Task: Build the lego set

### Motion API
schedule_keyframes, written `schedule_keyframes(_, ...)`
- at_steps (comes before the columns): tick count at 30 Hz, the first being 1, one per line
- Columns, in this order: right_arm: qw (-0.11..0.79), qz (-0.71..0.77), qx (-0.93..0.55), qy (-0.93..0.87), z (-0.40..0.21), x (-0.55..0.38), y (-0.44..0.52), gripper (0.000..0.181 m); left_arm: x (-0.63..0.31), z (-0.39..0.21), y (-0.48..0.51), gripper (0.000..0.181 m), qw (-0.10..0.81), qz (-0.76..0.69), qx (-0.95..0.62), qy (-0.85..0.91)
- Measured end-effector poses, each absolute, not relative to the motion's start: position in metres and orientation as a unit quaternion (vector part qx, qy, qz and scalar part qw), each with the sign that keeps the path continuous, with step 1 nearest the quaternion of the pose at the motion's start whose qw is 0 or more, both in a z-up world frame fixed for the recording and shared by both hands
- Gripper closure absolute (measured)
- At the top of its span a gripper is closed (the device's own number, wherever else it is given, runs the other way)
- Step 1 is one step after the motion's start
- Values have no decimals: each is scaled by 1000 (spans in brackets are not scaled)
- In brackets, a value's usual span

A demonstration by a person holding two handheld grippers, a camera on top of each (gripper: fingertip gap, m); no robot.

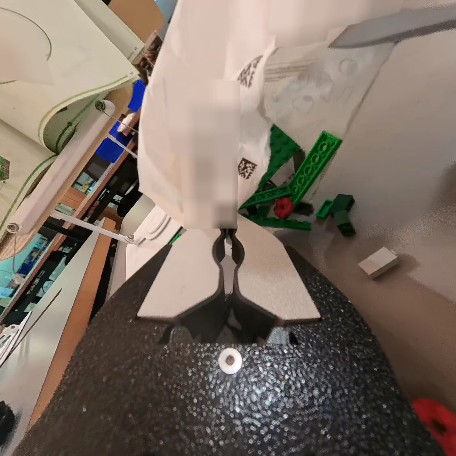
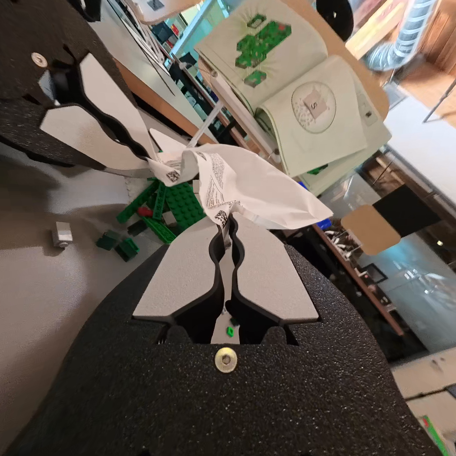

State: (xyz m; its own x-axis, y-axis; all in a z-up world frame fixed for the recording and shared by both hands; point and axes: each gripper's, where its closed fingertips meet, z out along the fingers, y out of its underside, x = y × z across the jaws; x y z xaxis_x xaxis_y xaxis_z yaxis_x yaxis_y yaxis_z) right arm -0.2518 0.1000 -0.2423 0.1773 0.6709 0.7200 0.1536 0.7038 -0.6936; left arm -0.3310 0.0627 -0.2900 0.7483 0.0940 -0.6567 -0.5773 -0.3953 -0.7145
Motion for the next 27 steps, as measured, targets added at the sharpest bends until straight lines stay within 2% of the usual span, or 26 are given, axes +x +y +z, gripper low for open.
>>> schedule_keyframes(11, 712, 149, -260, -635, -243, -254, 80, 181, -333, -293, 63, 181, 516, 328, -775, 160)
schedule_keyframes(27, 703, 161, -271, -638, -245, -255, 84, 181, -336, -287, 61, 181, 528, 334, -766, 151)
